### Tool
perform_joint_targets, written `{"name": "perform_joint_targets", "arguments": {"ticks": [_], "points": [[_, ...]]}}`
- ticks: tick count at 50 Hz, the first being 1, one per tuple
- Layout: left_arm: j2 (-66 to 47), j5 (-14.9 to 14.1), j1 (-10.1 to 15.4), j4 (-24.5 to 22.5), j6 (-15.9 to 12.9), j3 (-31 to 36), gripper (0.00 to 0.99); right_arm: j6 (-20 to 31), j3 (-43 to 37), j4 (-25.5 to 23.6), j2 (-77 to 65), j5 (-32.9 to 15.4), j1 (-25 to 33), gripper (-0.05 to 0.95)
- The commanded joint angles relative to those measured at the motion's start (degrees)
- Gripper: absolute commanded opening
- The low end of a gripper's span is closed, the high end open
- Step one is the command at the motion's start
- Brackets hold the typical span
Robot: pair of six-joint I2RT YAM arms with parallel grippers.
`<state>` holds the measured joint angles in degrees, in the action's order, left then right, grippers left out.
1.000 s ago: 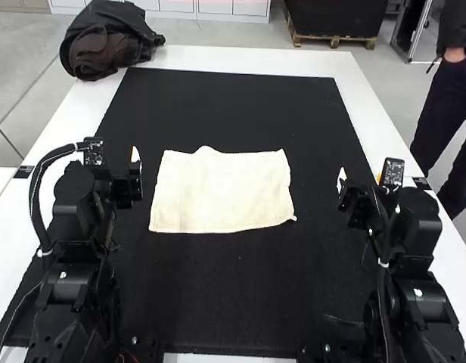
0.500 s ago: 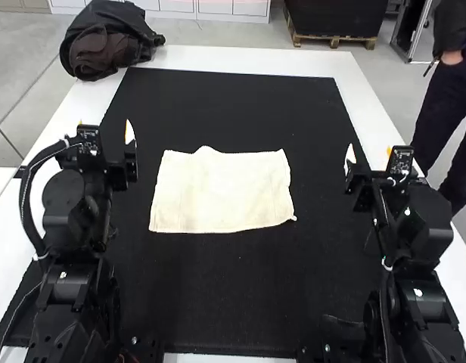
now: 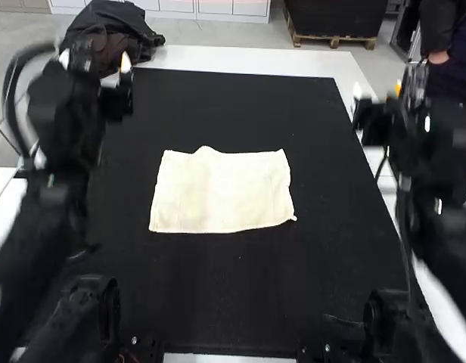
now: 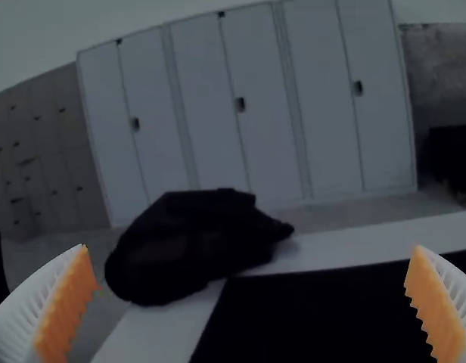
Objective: Fold the towel.
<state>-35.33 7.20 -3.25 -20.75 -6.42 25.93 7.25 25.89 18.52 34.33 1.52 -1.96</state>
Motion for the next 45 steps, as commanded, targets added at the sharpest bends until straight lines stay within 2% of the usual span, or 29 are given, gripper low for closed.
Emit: {"name": "perform_joint_targets", "arguments": {"ticks": [1, 8, 11, 14, 18, 25, 29, 35, 38, 41, 45], "points": [[-9.4, -1.7, 0.0, -0.3, -0.4, 6.6, 0.959, -2.6, 9.2, -0.7, 13.0, -0.4, 0.7, 0.86], [-18.3, -1.1, 0.3, -1.2, 0.2, 10.8, 0.959, -4.3, 16.9, -5.0, 27.8, -0.9, 0.3, 0.87], [-21.7, -0.3, 0.4, -1.9, 1.1, 11.2, 0.957, -4.6, 17.7, -5.3, 32.3, -1.9, 0.2, 0.87], [-24.5, 0.9, 0.4, -1.7, 2.5, 11.1, 0.957, -4.5, 17.7, -5.2, 35.9, -2.0, 0.2, 0.87], [-28.4, 1.0, 0.2, 0.3, 6.1, 10.5, 0.959, -4.4, 17.0, -5.2, 40.2, -2.4, 0.0, 0.87], [-32.4, 2.9, 0.4, 0.0, 6.6, 7.9, 0.957, -3.2, 14.4, -4.1, 44.2, -8.0, -0.8, 0.89], [-34.2, 4.1, 0.4, 0.4, 6.5, 7.3, 0.957, -3.0, 12.9, -2.3, 45.0, -8.2, -0.7, 0.9], [-36.9, 3.5, 0.4, 3.6, 6.3, 7.2, 0.959, -2.8, 11.6, -1.1, 45.0, -8.0, -0.8, 0.9], [-37.8, 1.9, 0.4, 5.4, 6.3, 7.2, 0.957, -1.8, 11.2, -1.0, 45.1, -7.4, -1.0, 0.9], [-38.8, -1.0, 0.4, 8.4, 6.3, 7.6, 0.959, -1.1, 11.1, -1.0, 45.1, -5.3, -1.5, 0.9], [-40.8, -3.2, 0.4, 12.7, 6.3, 9.0, 0.959, 0.5, 11.7, -1.1, 45.6, -4.2, -2.6, 0.9]]}}
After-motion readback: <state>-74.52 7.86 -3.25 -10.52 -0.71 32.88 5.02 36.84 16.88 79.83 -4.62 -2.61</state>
